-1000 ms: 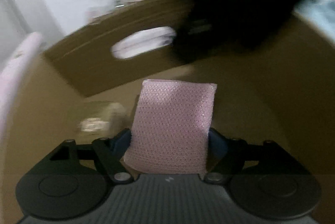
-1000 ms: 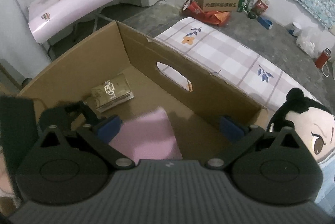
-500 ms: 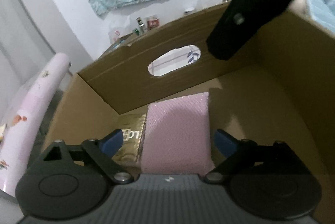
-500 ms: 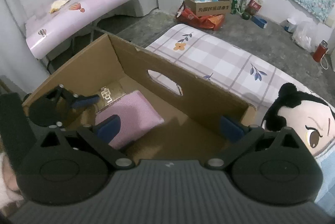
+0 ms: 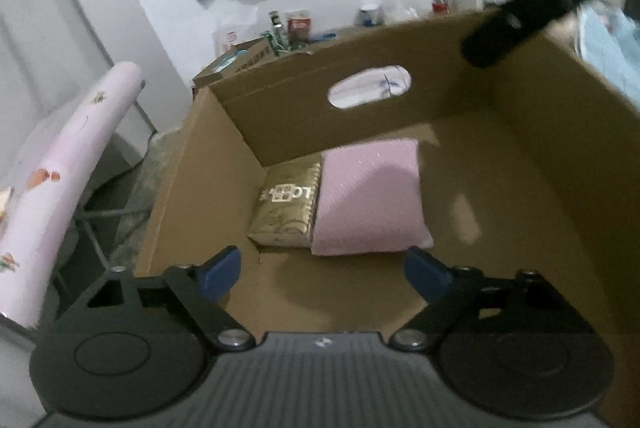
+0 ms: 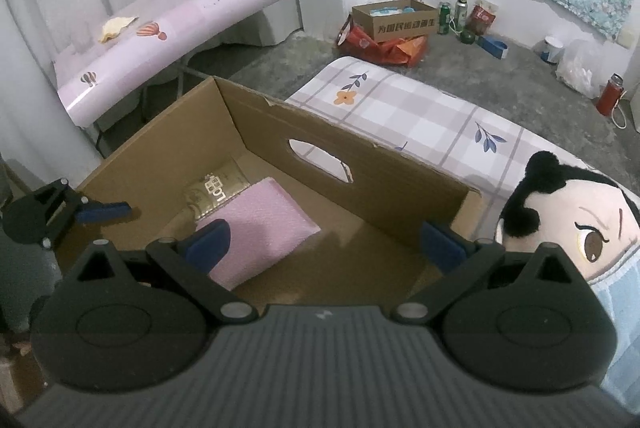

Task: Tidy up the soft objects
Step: 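Withdraw both open grippers from the box back toward the bed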

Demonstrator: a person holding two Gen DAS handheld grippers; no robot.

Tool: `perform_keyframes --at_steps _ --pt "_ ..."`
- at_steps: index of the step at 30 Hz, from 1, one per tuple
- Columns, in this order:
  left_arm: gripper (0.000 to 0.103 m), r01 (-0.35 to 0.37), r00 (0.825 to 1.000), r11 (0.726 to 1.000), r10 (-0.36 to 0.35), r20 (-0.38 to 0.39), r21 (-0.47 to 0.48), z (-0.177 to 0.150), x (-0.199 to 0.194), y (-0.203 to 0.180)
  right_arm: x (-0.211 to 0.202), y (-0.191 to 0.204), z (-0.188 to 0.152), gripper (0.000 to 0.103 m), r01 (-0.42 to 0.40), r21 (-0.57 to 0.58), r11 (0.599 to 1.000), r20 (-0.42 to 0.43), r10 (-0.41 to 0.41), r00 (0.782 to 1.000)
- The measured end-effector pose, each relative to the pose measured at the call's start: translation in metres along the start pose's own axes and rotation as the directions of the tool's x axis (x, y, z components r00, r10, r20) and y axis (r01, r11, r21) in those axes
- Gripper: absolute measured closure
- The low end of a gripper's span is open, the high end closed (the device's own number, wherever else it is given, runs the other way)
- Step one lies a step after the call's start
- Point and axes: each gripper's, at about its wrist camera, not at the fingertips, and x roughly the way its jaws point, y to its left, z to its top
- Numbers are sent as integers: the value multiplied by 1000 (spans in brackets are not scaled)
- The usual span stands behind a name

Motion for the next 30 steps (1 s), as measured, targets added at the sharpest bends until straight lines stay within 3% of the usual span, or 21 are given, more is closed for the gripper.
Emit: perform_keyframes --at_steps 5,8,12,15,17,22,30 --pt "28 105 992 994 -103 -74 23 1 17 -8 -5 -8 2 1 23 11 1000 28 -23 999" --pt "36 81 991 997 -78 -107 20 -1 35 -13 -6 -17 1 1 2 42 999 35 -4 999" --pt "33 64 995 997 -67 -77 -43 5 56 -5 -4 -23 -2 1 10 47 999 41 -12 999" --pt "37 80 992 994 -87 -95 -81 10 71 3 -3 -28 -1 1 9 61 998 41 -11 999" --pt "39 53 995 993 -62 -76 -107 13 76 9 -1 -29 -1 1 10 59 998 38 -13 999" --pt "46 60 994 972 -78 -71 -227 20 87 24 0 -29 -3 1 11 49 999 42 -14 999" --pt "42 54 994 957 -79 -74 -286 26 90 22 0 -31 -4 1 8 60 998 39 -10 999"
